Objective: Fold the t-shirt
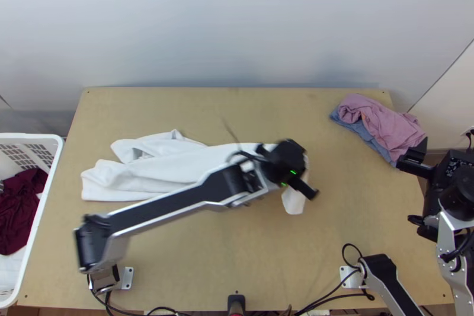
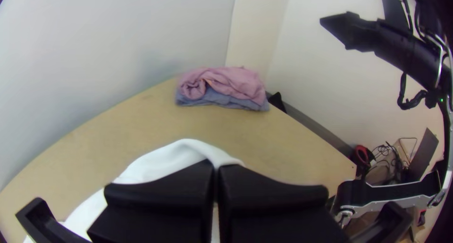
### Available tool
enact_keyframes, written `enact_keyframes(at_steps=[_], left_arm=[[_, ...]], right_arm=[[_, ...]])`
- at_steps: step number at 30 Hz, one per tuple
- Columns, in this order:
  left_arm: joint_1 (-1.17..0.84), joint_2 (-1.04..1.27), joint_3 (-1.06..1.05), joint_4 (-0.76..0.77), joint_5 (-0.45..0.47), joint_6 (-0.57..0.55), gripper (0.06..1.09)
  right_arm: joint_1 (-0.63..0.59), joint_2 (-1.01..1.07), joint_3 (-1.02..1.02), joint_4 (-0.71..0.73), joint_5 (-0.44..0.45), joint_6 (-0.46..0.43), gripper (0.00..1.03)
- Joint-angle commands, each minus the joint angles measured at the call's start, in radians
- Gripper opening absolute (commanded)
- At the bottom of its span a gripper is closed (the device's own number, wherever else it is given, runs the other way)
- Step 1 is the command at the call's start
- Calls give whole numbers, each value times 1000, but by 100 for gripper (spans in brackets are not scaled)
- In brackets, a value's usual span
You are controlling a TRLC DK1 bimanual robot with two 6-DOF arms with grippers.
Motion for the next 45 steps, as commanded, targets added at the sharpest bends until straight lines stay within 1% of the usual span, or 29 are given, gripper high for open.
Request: enact_keyframes(at_steps=[1,9,10,11,12,14,15,16,23,24,25,26,27,32,37,38,39,40,45], left_arm=[[-93,190,146,16,12,-48,10],[-173,250,226,16,11,-106,10],[-173,250,232,10,11,-120,14],[-173,245,238,-3,9,-132,31],[-172,239,247,-22,8,-134,50],[-164,222,276,-89,8,-134,83],[-158,213,286,-122,6,-134,95],[-145,199,296,-158,6,-134,98],[-7,84,293,-407,-6,-140,100],[13,62,282,-451,-6,-146,104],[34,41,259,-490,-9,-151,104],[52,9,215,-504,-37,-149,104],[68,-33,149,-502,-80,-146,104],[184,-223,-178,-456,-138,-123,103],[370,-364,-422,-435,-136,-136,103],[410,-379,-457,-438,-133,-136,99],[444,-396,-489,-442,-132,-136,95],[477,-412,-517,-445,-126,-139,94],[579,-450,-618,-453,-86,-149,94]], right_arm=[[-46,2,-23,5,0,23,99],[-49,34,-8,19,0,17,99],[-49,34,-14,19,0,17,99],[-47,34,-20,19,-2,18,99],[-44,34,-25,19,-2,22,99],[-38,34,-34,20,-4,31,99],[-35,35,-37,20,-5,38,99],[-33,35,-42,20,-7,45,99],[-29,26,-74,20,-8,61,99],[-29,23,-78,20,-10,61,99],[-29,22,-83,20,-10,61,99],[-29,18,-86,20,-11,61,99],[-27,17,-89,20,-11,61,99],[2,15,-94,20,-17,69,99],[29,15,-94,22,-17,71,99],[34,15,-94,22,-17,71,99],[39,15,-95,20,-17,71,99],[48,15,-97,20,-17,71,99],[75,12,-100,20,-17,71,99]])
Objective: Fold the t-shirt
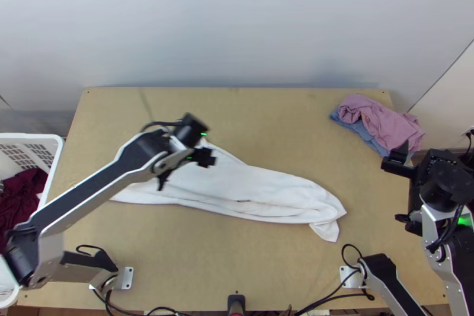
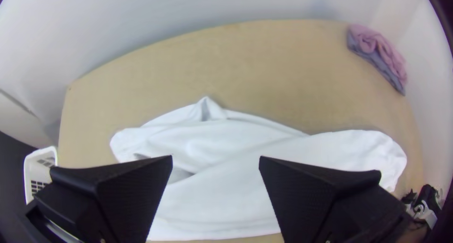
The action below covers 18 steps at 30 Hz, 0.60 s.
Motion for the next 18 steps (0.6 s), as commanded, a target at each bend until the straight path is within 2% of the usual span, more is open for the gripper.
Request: enact_keyframes(at_steps=[1,5,6,12,15,18], left_arm=[[175,-88,-193,-7,52,-14,94],[259,-59,-213,-7,193,-33,94],[267,-47,-216,-7,205,-38,94],[270,35,-228,22,209,-52,94],[277,62,-234,74,205,-53,84],[293,78,-223,103,198,-52,84]], right_arm=[[40,-4,-6,0,2,1,99],[61,-13,-11,-2,2,-4,99],[65,-16,-12,-2,2,-7,99],[74,-50,-31,-20,2,-18,99],[74,-70,-43,-33,2,-18,99],[72,-85,-48,-48,2,-16,99]])
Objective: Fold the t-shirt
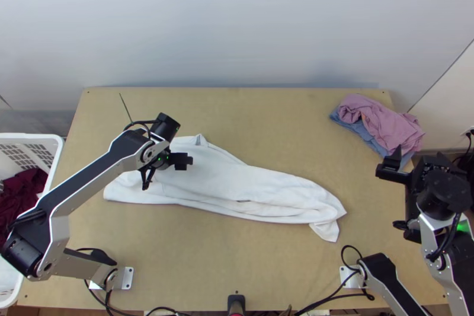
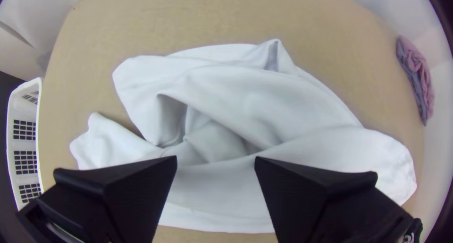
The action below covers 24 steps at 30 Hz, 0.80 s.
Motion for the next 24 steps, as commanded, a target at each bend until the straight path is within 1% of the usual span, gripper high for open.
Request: enact_keyframes(at_steps=[1,6,12,13,15,18,19,24], left_arm=[[41,55,3,59,6,-4,84],[73,86,35,70,4,-3,84],[66,119,35,53,12,-6,84],[59,119,34,48,18,-6,81],[56,119,35,32,58,-6,81],[56,122,29,29,73,-4,81],[58,125,28,29,73,-4,77],[63,130,22,65,70,2,36]], right_arm=[[4,-40,-18,-27,0,-5,99],[1,-66,-41,-43,0,-5,99],[0,-68,-48,-42,0,-3,99],[0,-66,-50,-39,0,-3,99],[0,-63,-52,-36,0,-3,99],[0,-58,-55,-28,0,-5,99],[1,-54,-55,-27,0,-5,99],[38,6,2,-28,-18,-2,99]])
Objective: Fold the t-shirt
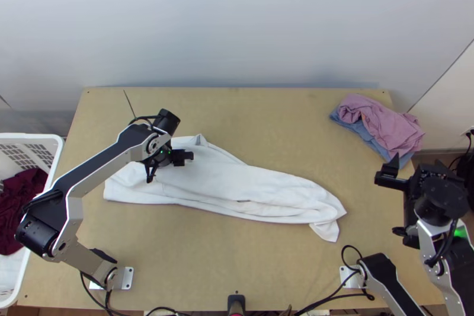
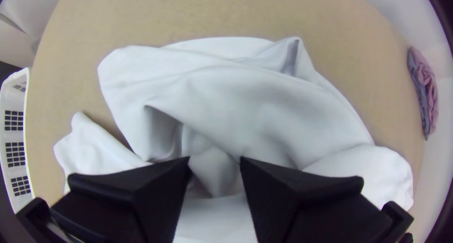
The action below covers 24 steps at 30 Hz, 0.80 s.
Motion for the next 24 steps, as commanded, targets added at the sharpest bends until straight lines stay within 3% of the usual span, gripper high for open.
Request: enact_keyframes(at_steps=[1,3,11,18,21,22,24], left_arm=[[4,7,-6,36,10,9,27],[7,-2,8,55,4,14,9],[43,-75,236,52,-2,34,10],[84,-56,354,67,-3,41,10],[104,-7,341,67,-8,48,11],[110,13,339,70,-14,48,20],[116,48,348,78,-22,48,60]], right_arm=[[48,70,66,2,-26,6,99],[84,113,110,-3,-34,25,99],[238,208,211,-138,-100,118,99],[361,302,233,-202,-315,248,98],[381,372,273,-205,-355,296,98],[387,395,288,-205,-365,310,98],[404,438,313,-202,-385,321,98]])
